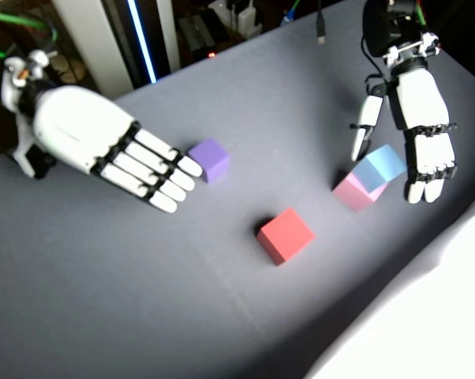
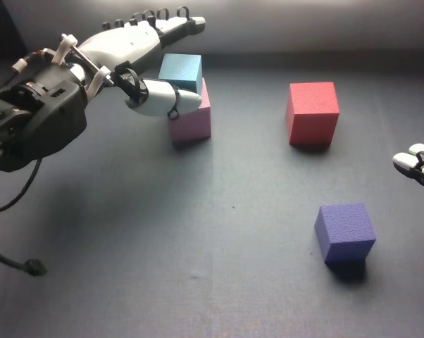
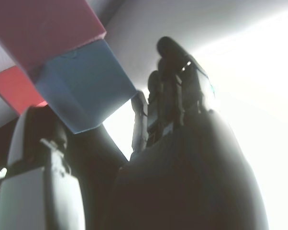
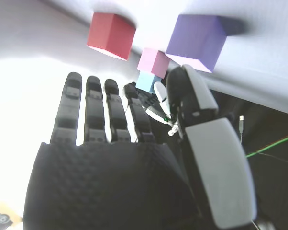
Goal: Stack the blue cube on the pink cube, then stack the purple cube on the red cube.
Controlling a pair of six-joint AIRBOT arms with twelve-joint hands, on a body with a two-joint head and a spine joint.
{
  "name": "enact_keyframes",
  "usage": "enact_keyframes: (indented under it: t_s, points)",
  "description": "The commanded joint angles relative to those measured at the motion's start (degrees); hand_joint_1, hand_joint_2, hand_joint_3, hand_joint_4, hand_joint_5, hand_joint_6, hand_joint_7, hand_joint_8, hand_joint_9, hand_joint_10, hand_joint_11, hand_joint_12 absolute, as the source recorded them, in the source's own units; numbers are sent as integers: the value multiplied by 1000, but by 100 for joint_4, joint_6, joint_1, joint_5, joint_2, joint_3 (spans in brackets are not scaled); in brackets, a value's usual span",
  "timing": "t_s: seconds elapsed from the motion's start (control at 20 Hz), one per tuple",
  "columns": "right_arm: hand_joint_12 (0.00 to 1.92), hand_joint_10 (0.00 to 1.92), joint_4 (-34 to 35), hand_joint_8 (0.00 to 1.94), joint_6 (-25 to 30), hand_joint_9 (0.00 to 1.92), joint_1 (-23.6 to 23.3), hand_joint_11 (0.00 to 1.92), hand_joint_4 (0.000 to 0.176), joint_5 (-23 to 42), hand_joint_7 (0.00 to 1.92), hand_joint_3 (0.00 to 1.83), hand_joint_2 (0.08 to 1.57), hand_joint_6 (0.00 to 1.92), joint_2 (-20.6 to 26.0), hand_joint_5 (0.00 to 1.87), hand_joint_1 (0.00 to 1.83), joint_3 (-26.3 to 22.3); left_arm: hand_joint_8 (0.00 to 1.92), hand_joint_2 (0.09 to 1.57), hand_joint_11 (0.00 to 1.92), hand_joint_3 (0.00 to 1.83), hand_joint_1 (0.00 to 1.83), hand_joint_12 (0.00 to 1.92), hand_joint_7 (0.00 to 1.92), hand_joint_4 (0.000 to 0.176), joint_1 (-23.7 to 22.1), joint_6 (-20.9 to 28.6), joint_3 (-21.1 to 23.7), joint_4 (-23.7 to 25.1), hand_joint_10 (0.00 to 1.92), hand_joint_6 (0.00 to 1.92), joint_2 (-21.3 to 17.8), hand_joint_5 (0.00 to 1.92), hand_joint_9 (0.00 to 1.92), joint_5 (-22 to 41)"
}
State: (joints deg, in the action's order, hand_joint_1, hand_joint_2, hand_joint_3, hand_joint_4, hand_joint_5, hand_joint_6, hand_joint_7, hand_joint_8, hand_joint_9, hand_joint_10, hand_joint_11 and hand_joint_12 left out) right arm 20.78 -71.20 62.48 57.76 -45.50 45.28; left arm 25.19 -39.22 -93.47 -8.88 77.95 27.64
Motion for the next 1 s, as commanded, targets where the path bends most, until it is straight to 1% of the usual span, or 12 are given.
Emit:
enact_keyframes:
  t_s: [0.0,0.15,0.3,0.4,0.55,0.6,0.65,0.7,0.75,0.85,0.9,0.95]
  points:
    - [0,0,-64,0,25,0,-22,0,0,666,0,0,1378,0,2,0,668,26,0,1099,0,0,636,11,0,171,-17,5,19,8,1,3,-66,0,0,732]
    - [0,0,-76,0,51,0,-20,0,0,670,0,0,1380,0,3,0,641,15,0,1022,0,0,633,0,0,176,82,5,230,27,0,0,-242,0,0,1061]
    - [0,0,-255,0,281,0,-20,0,0,682,0,0,1356,0,12,0,616,12,0,944,0,0,517,0,0,176,271,5,614,55,0,0,-558,0,0,1653]
    - [0,0,-473,0,624,0,-20,0,0,706,0,0,1313,0,41,0,565,40,0,969,0,0,509,0,0,176,458,3,1057,145,0,0,-899,0,0,2292]
    - [0,0,-789,0,1071,0,-40,0,0,716,0,0,1250,0,51,0,567,109,0,1101,0,19,394,0,0,176,881,4,1556,143,0,0,-1264,0,0,3208]
    - [0,0,-838,0,1090,0,-59,0,7,715,0,0,1222,0,50,0,581,109,0,1114,0,20,435,0,0,176,1007,4,1679,133,0,0,-1345,0,0,3450]
    - [0,0,-877,0,1096,0,-86,0,39,710,0,0,1194,0,32,0,616,114,0,1126,0,21,473,0,0,176,1197,5,1867,125,0,0,-1469,0,0,3782]
    - [0,0,-897,0,1131,0,-101,0,40,699,0,0,1175,0,7,0,637,136,0,1129,0,17,502,0,0,176,1323,8,1995,128,0,0,-1550,0,0,4013]
    - [0,0,-909,0,1169,0,-109,0,17,686,0,0,1153,0,-16,0,658,161,0,1127,0,15,507,0,0,176,1395,8,2085,140,0,0,-1603,0,0,4145]
    - [0,0,-963,0,1274,0,-212,0,13,544,0,0,1121,0,-154,0,724,281,0,1138,0,15,534,0,0,176,1633,15,2290,172,0,0,-1725,0,0,4468]
    - [0,0,-975,0,1279,0,-269,0,1,462,0,0,1104,0,-212,0,741,324,0,1143,0,13,566,0,0,176,1716,26,2344,169,0,0,-1765,0,0,4559]
    - [0,0,-993,0,1279,0,-405,0,0,309,0,0,1090,0,-321,0,767,399,0,1149,0,14,576,0,0,176,1849,80,2420,167,0,0,-1834,0,0,4657]
